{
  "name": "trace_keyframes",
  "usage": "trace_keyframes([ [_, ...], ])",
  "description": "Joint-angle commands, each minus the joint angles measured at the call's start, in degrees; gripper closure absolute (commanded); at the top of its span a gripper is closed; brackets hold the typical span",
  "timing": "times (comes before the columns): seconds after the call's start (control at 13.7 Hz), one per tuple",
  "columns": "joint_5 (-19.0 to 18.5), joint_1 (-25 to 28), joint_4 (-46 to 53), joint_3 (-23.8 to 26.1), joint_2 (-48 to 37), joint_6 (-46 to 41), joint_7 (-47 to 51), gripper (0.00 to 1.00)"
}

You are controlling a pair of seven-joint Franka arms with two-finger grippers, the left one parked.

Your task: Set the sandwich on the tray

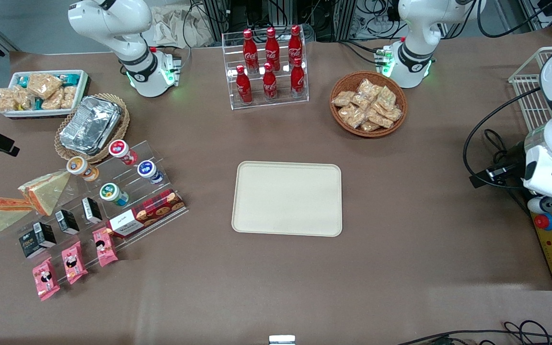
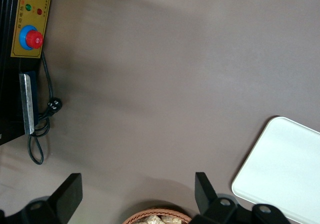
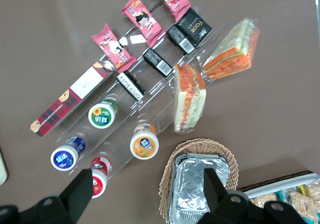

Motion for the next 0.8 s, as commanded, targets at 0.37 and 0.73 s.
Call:
trace_keyframes([
  [0.37,-1.4,-1.5,3.3,-1.9,2.7,-0.2,13.6,0.02],
  [0.73,-1.2,-1.8,3.4,-1.9,3.3,0.6,30.8,0.02],
])
